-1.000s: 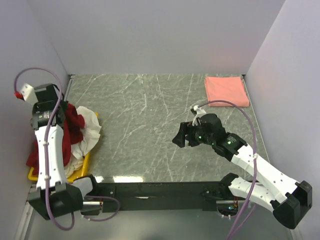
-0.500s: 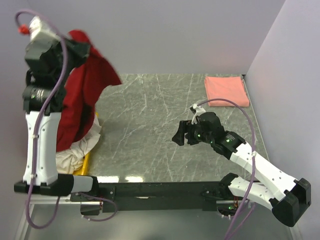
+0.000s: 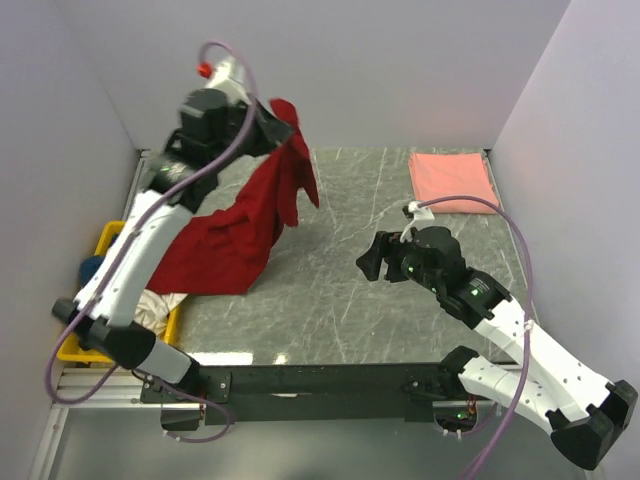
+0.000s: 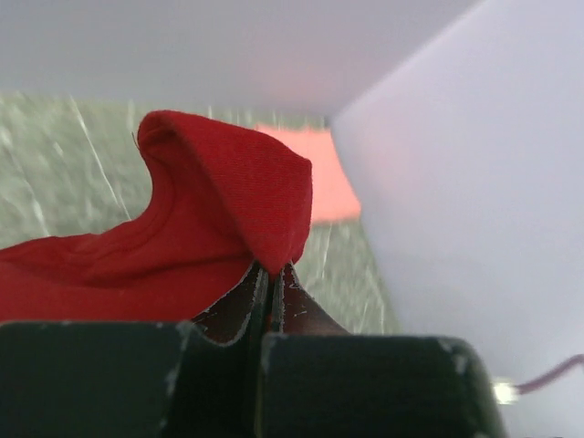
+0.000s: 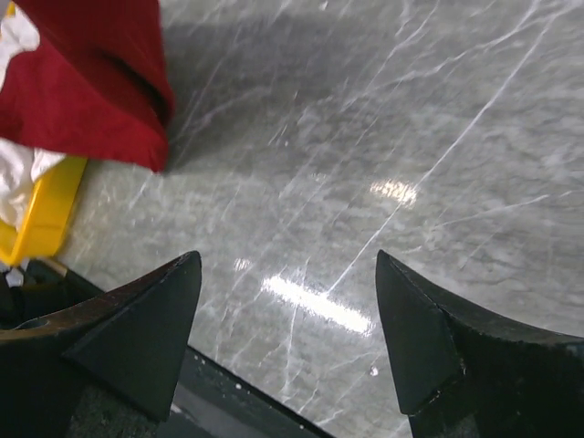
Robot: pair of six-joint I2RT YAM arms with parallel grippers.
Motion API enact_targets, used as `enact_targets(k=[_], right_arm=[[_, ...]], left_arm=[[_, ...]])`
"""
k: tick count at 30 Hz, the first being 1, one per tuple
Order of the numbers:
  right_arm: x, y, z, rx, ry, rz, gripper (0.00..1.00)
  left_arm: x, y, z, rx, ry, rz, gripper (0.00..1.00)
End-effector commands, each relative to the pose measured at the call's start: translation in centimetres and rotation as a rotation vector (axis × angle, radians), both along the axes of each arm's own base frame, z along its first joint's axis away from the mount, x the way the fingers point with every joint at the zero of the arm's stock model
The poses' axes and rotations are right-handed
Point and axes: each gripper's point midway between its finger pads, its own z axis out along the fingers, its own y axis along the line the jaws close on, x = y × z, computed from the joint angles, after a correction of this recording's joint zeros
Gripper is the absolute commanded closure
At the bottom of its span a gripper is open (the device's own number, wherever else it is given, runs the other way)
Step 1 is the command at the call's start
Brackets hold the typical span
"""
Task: Fold and stack the t-shirts
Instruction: Move the tshirt to the center of the board, then flatten the tshirt out
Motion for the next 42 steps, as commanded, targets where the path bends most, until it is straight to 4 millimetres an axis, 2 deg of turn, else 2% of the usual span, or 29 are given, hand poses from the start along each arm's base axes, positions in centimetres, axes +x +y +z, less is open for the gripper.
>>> enact_targets(k=[1, 2, 4, 5, 7, 8, 10, 11, 13, 15, 16, 17, 19, 20, 22, 24, 27, 30, 32, 33, 34, 35, 36, 37, 38, 39, 40, 41, 42], right_arm=[[1.1, -1.1, 2.4, 0.025, -0.079, -0.089, 0.17], [1.2, -1.4, 2.3, 0.022, -0.078, -0.107, 0.17], [1.7, -2.0, 2.1, 0.001, -0.084, -0.148, 0.18], [1.8, -2.3, 1.7, -0.011, -0.076, -0.165, 0.18], [2.2, -3.1, 1.1, -0.042, -0.076, -0.211, 0.18], [2.3, -3.3, 0.8, -0.049, -0.067, -0.226, 0.18], [2.4, -3.8, -0.1, -0.066, -0.055, -0.250, 0.18], [2.5, -3.7, -0.3, -0.057, -0.050, -0.256, 0.18], [2.4, -3.8, -1.6, -0.068, -0.024, -0.262, 0.18], [2.5, -3.7, -2.5, -0.071, -0.002, -0.272, 0.18], [2.6, -3.8, -2.9, -0.074, 0.004, -0.277, 0.18], [2.7, -3.9, -3.6, -0.085, 0.015, -0.286, 0.18], [2.9, -4.1, -4.1, -0.095, 0.026, -0.301, 0.18], [3.1, -4.3, -4.6, -0.108, 0.036, -0.314, 0.18], [3.3, -4.5, -5.0, -0.118, 0.045, -0.329, 0.18], [3.5, -5.1, -5.8, -0.135, 0.057, -0.356, 0.18], [4.0, -6.3, -6.8, -0.155, 0.065, -0.401, 0.18], [4.8, -7.6, -8.2, -0.143, 0.115, -0.424, 0.18], [5.5, -7.9, -8.9, -0.122, 0.139, -0.425, 0.18], [5.9, -8.7, -9.1, -0.112, 0.148, -0.448, 0.18], [6.0, -8.6, -9.3, -0.104, 0.155, -0.442, 0.18], [6.4, -8.8, -9.7, -0.107, 0.163, -0.449, 0.18], [6.7, -8.8, -9.8, -0.106, 0.167, -0.453, 0.18], [7.0, -9.2, -10.0, -0.107, 0.174, -0.467, 0.18], [7.3, -9.3, -10.3, -0.108, 0.185, -0.473, 0.18], [7.5, -9.4, -10.5, -0.099, 0.191, -0.477, 0.18], [7.7, -9.7, -10.8, -0.078, 0.209, -0.483, 0.19], [7.9, -9.5, -11.3, -0.068, 0.223, -0.476, 0.19], [8.0, -9.6, -11.7, -0.060, 0.235, -0.476, 0.19]], left_arm=[[1.2, -5.4, -4.3, 0.010, 0.053, -0.139, 0.99], [1.4, -8.1, -7.2, 0.042, 0.106, -0.191, 0.99], [0.9, -11.1, -9.2, 0.064, 0.144, -0.277, 1.00], [0.2, -13.9, -11.9, 0.096, 0.188, -0.334, 0.99], [-0.4, -16.5, -13.0, 0.109, 0.203, -0.386, 0.99], [-1.1, -18.6, -15.2, 0.128, 0.237, -0.432, 0.99], [-1.9, -20.8, -15.4, 0.098, 0.243, -0.507, 0.97], [-2.1, -22.2, -17.1, 0.104, 0.271, -0.533, 0.96], [-2.1, -23.5, -17.2, 0.083, 0.278, -0.574, 0.95], [-1.6, -24.7, -19.2, 0.082, 0.314, -0.598, 0.94], [-1.3, -25.3, -18.4, 0.068, 0.295, -0.611, 0.93], [-1.2, -26.1, -19.8, 0.066, 0.320, -0.641, 0.92], [-1.1, -27.2, -18.9, 0.028, 0.311, -0.678, 0.92], [-0.9, -27.8, -20.5, 0.032, 0.343, -0.693, 0.92], [-0.6, -28.5, -20.1, 0.011, 0.334, -0.709, 0.91], [-0.3, -29.1, -21.1, 0.005, 0.344, -0.726, 0.85], [0.8, -28.8, -22.0, -0.007, 0.350, -0.715, 0.66], [2.1, -26.8, -23.5, -0.007, 0.381, -0.662, 0.45], [3.0, -24.8, -21.9, -0.004, 0.350, -0.612, 0.36], [3.4, -23.6, -23.3, 0.031, 0.367, -0.563, 0.35], [3.6, -22.7, -23.2, 0.043, 0.365, -0.528, 0.34], [3.9, -21.0, -21.1, 0.042, 0.333, -0.482, 0.33], [3.8, -19.5, -22.8, 0.078, 0.368, -0.429, 0.33], [4.1, -17.3, -21.1, 0.097, 0.342, -0.336, 0.33], [4.5, -15.4, -21.4, 0.118, 0.352, -0.260, 0.35], [3.7, -13.5, -23.9, 0.155, 0.414, -0.197, 0.37], [3.8, -10.8, -22.5, 0.169, 0.389, -0.098, 0.42], [3.3, -9.3, -22.9, 0.180, 0.404, -0.049, 0.44], [2.2, -7.5, -25.2, 0.223, 0.448, -0.009, 0.46]])
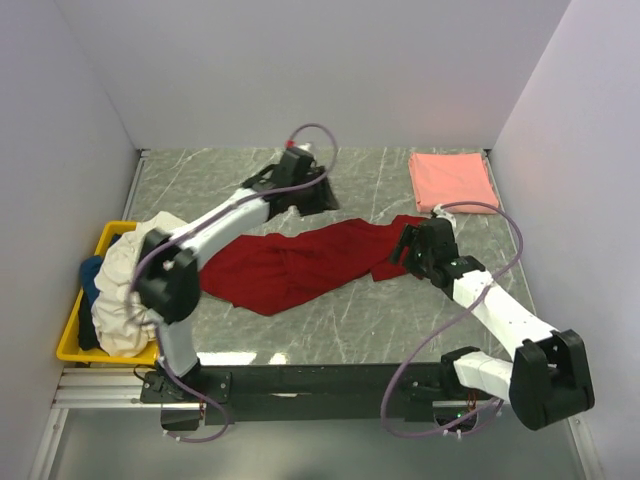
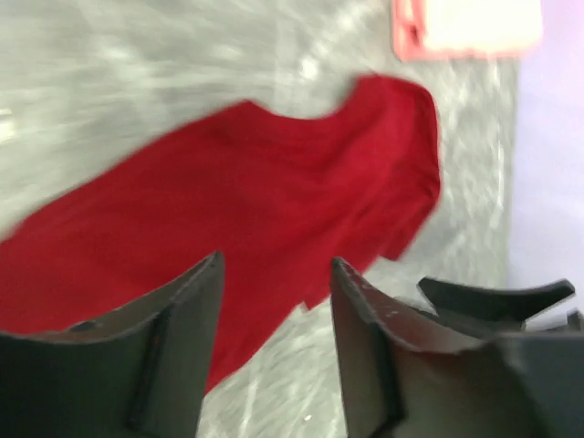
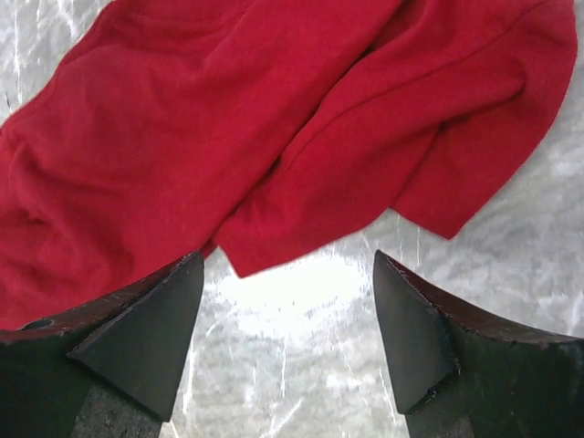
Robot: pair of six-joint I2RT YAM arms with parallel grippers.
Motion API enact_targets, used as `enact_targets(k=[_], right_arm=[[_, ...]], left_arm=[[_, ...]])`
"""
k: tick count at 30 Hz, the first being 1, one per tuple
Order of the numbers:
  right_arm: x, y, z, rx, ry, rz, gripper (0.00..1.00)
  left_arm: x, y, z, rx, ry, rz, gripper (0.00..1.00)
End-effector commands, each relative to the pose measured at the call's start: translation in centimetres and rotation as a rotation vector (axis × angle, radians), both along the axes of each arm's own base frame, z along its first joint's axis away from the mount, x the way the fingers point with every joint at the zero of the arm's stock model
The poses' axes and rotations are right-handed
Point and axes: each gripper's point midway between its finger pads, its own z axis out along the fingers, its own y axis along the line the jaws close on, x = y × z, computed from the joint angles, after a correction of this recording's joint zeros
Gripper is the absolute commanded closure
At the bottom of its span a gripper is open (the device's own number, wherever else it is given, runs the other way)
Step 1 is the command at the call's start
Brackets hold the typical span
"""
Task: Fold and stack the t-shirts
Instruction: Flatten the tshirt out
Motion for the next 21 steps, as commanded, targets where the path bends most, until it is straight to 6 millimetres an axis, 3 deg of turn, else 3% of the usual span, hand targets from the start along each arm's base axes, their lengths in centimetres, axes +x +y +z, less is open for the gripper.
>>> enact_targets(k=[1, 2, 3, 5, 6, 7, 9, 15, 21], right_arm=[[1.7, 0.4, 0.1, 0.070, -0.031, 0.004, 0.19], [1.7, 0.4, -0.7, 0.074, -0.009, 0.002, 0.20], [1.8, 0.3, -1.0, 0.076, 0.000, -0.004, 0.20], [2.0, -0.5, -2.0, 0.071, 0.027, -0.032, 0.20], [2.0, -0.8, -2.3, 0.076, 0.037, -0.043, 0.20], [2.0, -1.1, -2.5, 0.084, 0.045, -0.059, 0.20], [1.9, -1.6, -3.4, 0.110, 0.068, -0.081, 0.20], [1.8, -3.2, -4.6, 0.147, 0.089, -0.149, 0.20], [2.4, -2.2, -5.0, 0.205, 0.096, -0.134, 0.23]], left_arm=[[-1.1, 6.7, 5.2, 0.072, -0.148, 0.216, 0.48], [-1.6, 8.2, 4.6, 0.107, -0.146, 0.253, 0.51], [-2.7, 9.4, 2.6, 0.148, -0.114, 0.261, 0.53], [-4.1, 10.7, 2.5, 0.161, -0.112, 0.273, 0.57], [-5.1, 11.3, 0.6, 0.184, -0.078, 0.266, 0.58], [-5.6, 11.5, 0.6, 0.181, -0.079, 0.263, 0.60], [-6.5, 11.8, -1.4, 0.201, -0.044, 0.247, 0.61], [-7.6, 11.9, -5.3, 0.236, 0.032, 0.218, 0.57], [-8.0, 11.6, -7.6, 0.282, 0.072, 0.212, 0.51]])
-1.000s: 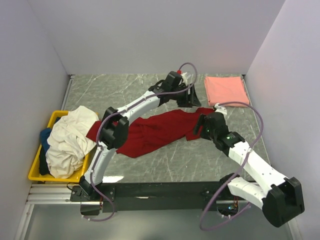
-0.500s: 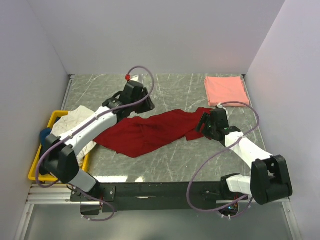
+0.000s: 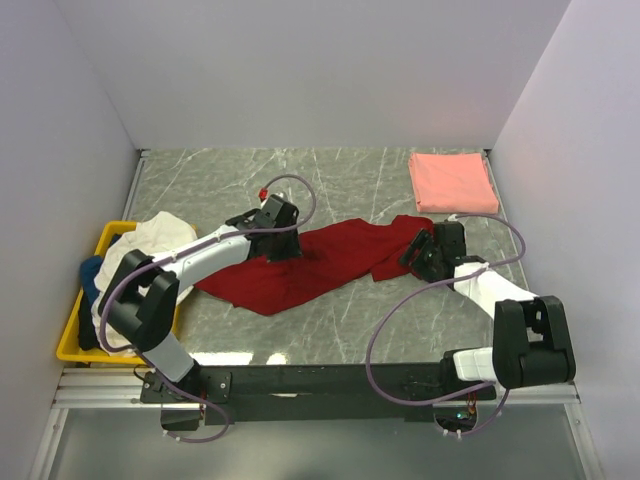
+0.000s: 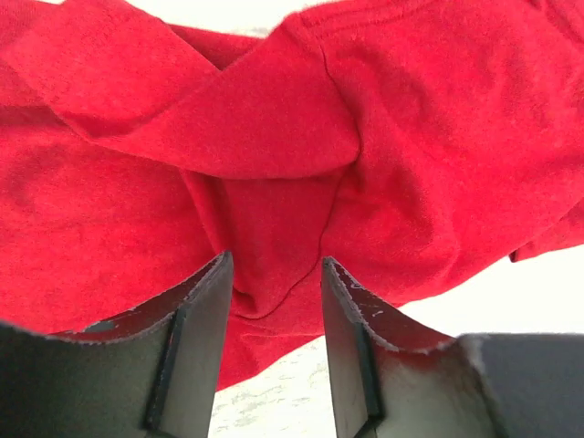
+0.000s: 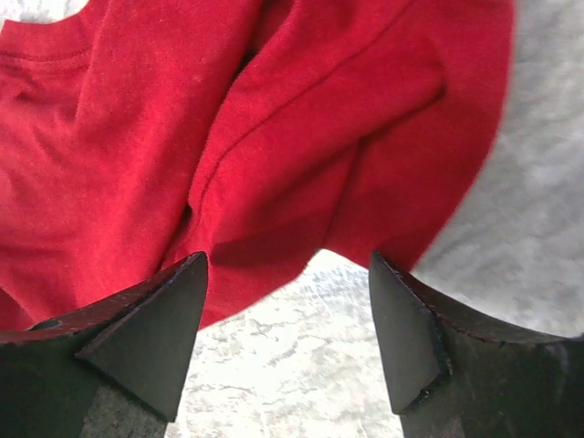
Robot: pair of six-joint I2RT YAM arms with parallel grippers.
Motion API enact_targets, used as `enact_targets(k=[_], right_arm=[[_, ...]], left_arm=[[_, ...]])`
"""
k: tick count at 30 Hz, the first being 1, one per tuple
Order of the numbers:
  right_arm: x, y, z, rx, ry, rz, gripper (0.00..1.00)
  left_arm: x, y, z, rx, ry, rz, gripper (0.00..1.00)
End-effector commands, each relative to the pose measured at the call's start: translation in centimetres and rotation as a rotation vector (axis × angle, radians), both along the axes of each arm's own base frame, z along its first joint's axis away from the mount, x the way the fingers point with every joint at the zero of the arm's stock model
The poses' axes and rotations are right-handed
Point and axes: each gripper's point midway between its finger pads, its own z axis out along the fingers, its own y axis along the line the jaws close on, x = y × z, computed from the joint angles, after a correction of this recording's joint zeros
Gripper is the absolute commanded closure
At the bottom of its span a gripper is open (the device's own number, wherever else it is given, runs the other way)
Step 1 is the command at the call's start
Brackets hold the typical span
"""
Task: Fold and stack the t-shirts
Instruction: Flatten the tshirt out
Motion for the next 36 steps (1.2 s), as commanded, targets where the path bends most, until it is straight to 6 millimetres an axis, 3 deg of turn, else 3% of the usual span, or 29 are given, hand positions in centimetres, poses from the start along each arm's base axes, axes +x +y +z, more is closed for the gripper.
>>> enact_targets(k=[1, 9, 16, 17, 21, 22, 25, 30, 36], right_arm=[[1.3, 0.8, 0.4, 0.053, -0.047, 0.000, 0.24], [1.3, 1.4, -0.3, 0.083, -0.035, 0.016, 0.33], [1.4, 1.9, -0.2, 0.106, -0.038, 0.033, 0.55], [1.4, 1.9, -0.2, 0.106, -0.040, 0.033, 0.62], [1.5, 2.0, 0.0, 0.111, -0.041, 0.037, 0.82], [1.5, 2.0, 0.1, 0.112, -0.044, 0.040, 0.87], [1.4, 2.1, 0.7, 0.112, -0.055, 0.046, 0.98], [1.1, 1.7, 2.6, 0.095, -0.090, 0.045, 1.00], [0.4, 1.5, 7.0, 0.091, -0.188, 0.044, 1.00]], left_arm=[[0.3, -0.6, 0.0, 0.004, -0.018, 0.007, 0.50], [-0.5, 0.0, -1.6, 0.075, 0.003, 0.027, 0.48], [-0.6, -0.3, -4.0, 0.106, 0.037, 0.025, 0.50], [-0.3, -0.5, -3.9, 0.102, 0.033, 0.023, 0.52], [0.8, -1.0, -3.4, 0.114, 0.017, 0.023, 0.70], [1.0, -0.9, -3.4, 0.127, 0.016, 0.024, 0.84], [2.0, -0.9, -1.8, 0.147, -0.018, 0.036, 0.99], [4.2, -0.8, 4.2, 0.148, -0.132, 0.071, 0.99], [5.4, 0.1, 12.4, 0.128, -0.269, 0.108, 0.99]])
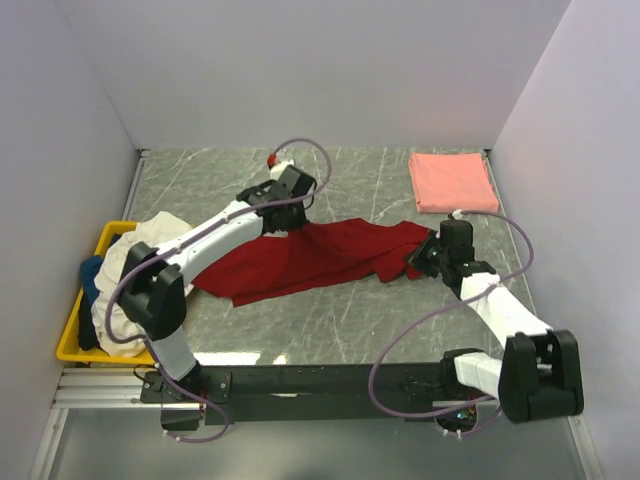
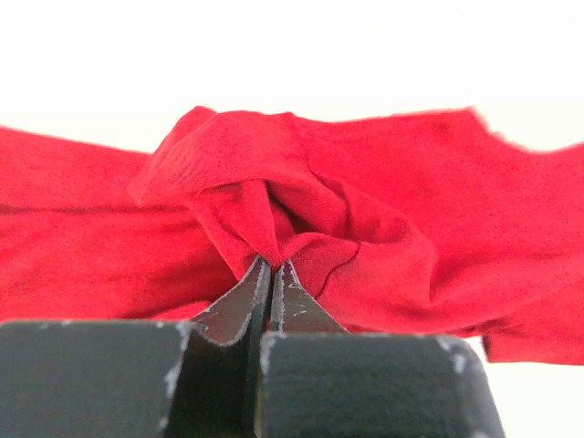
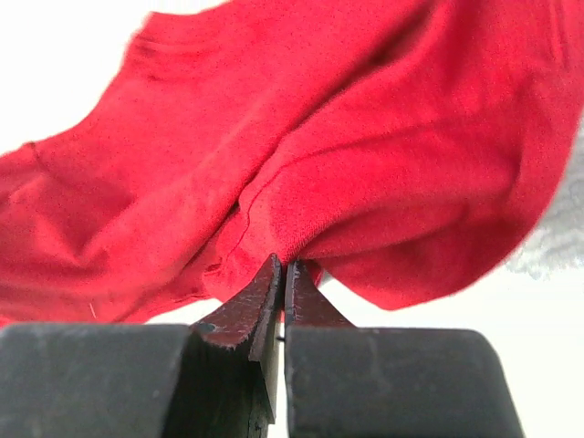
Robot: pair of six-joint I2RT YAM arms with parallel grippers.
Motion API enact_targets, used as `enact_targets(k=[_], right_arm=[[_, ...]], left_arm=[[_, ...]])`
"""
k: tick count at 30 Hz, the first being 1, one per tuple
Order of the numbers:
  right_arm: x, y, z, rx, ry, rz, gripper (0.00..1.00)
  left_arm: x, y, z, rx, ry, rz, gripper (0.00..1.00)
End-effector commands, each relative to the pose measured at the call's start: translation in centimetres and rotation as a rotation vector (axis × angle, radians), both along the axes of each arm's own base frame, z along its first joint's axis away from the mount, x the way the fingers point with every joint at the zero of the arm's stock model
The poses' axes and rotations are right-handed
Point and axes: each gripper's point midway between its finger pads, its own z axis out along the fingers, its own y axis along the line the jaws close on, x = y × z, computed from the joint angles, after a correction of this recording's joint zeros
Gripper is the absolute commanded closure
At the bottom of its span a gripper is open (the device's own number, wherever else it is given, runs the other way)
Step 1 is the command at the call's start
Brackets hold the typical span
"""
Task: Fold and stack the t-shirts
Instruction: Flatten the tshirt out
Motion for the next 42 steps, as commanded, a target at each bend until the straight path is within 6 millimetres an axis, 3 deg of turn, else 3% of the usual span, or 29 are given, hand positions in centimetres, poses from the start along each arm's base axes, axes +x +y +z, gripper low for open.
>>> enact_targets(k=[1, 6, 9, 13, 16, 18, 19, 22, 23, 24, 25, 26, 27, 28, 29, 30, 31, 32, 33, 35, 36, 37, 38, 39, 40, 41, 42], right_arm=[[-0.1, -0.5, 3.7, -0.018, -0.081, -0.006, 1.00], [-0.7, -0.9, 7.2, -0.028, -0.156, -0.012, 1.00], [-1.3, -1.0, 10.9, -0.021, -0.252, -0.014, 1.00], [-2.5, -0.9, 13.0, -0.016, -0.301, -0.003, 1.00], [-3.3, -0.9, 13.4, -0.016, -0.312, 0.001, 1.00], [-3.8, -0.8, 13.4, -0.005, -0.320, 0.003, 1.00], [-4.0, -0.7, 13.3, 0.001, -0.319, 0.006, 1.00], [-4.7, -0.5, 12.9, 0.013, -0.315, 0.013, 1.00], [-4.8, -0.6, 12.9, 0.008, -0.315, 0.014, 1.00], [-4.9, -0.9, 12.8, -0.008, -0.314, 0.005, 1.00], [-5.0, -1.2, 12.6, -0.020, -0.305, -0.005, 1.00], [-5.1, -1.5, 12.6, -0.040, -0.306, -0.012, 1.00], [-4.9, -2.1, 12.3, -0.065, -0.300, -0.036, 1.00], [-4.8, -2.4, 12.3, -0.080, -0.299, -0.046, 1.00], [-4.8, -2.6, 11.9, -0.093, -0.289, -0.050, 1.00], [-4.5, -2.8, 11.4, -0.103, -0.270, -0.056, 1.00], [-4.3, -3.0, 11.1, -0.112, -0.264, -0.067, 1.00], [-4.2, -3.2, 10.8, -0.122, -0.254, -0.071, 1.00], [-3.9, -3.3, 10.0, -0.131, -0.239, -0.074, 1.00], [-3.6, -3.5, 8.5, -0.146, -0.201, -0.078, 1.00], [-3.3, -3.5, 8.3, -0.146, -0.200, -0.080, 1.00], [-3.1, -3.5, 8.0, -0.145, -0.193, -0.079, 1.00], [-3.0, -3.3, 7.7, -0.140, -0.185, -0.071, 1.00], [-2.7, -3.2, 7.2, -0.140, -0.171, -0.068, 1.00], [-2.7, -3.1, 7.0, -0.137, -0.165, -0.064, 1.00], [-2.5, -3.0, 6.7, -0.135, -0.159, -0.055, 1.00], [-2.3, -2.9, 6.7, -0.133, -0.162, -0.055, 1.00]], left_arm=[[0.5, 1.4, 8.0, -0.008, -0.153, 0.028, 0.99], [0.4, 2.6, 15.1, -0.063, -0.296, 0.045, 0.99], [-0.3, 3.4, 19.0, -0.104, -0.379, 0.038, 1.00], [-0.2, 4.3, 23.2, -0.103, -0.486, 0.026, 1.00], [1.2, 4.4, 24.3, -0.071, -0.520, 0.031, 1.00], [3.4, 4.5, 24.2, -0.066, -0.537, 0.036, 1.00], [4.5, 4.1, 25.3, -0.105, -0.570, 0.027, 1.00], [9.1, 4.2, 24.6, -0.112, -0.594, 0.020, 1.00], [11.4, 2.5, 23.1, -0.136, -0.590, -0.026, 1.00], [13.1, 2.8, 22.7, -0.139, -0.594, -0.032, 1.00], [14.4, 2.0, 24.2, -0.178, -0.628, -0.062, 1.00], [16.8, -0.5, 20.5, -0.204, -0.565, -0.140, 1.00], [18.2, -1.2, 20.0, -0.235, -0.564, -0.171, 0.99], [19.2, -2.3, 22.9, -0.286, -0.626, -0.200, 0.98], [21.6, -3.8, 18.5, -0.288, -0.563, -0.217, 0.92], [21.9, -5.4, 17.7, -0.338, -0.536, -0.265, 0.72], [22.4, -5.9, 19.7, -0.377, -0.580, -0.274, 0.58], [22.9, -6.5, 17.9, -0.392, -0.548, -0.279, 0.43], [22.7, -6.7, 18.1, -0.428, -0.540, -0.277, 0.27], [21.6, -6.3, 17.9, -0.442, -0.532, -0.269, 0.20], [20.9, -5.7, 13.9, -0.420, -0.454, -0.237, 0.19], [20.4, -5.3, 14.4, -0.429, -0.468, -0.227, 0.18], [19.0, -4.5, 16.5, -0.435, -0.493, -0.215, 0.18], [18.2, -3.8, 14.2, -0.419, -0.433, -0.177, 0.21], [17.4, -2.4, 13.2, -0.386, -0.390, -0.108, 0.23], [15.6, -1.8, 14.9, -0.405, -0.391, -0.090, 0.26], [14.1, -0.7, 11.7, -0.389, -0.304, -0.009, 0.30]])
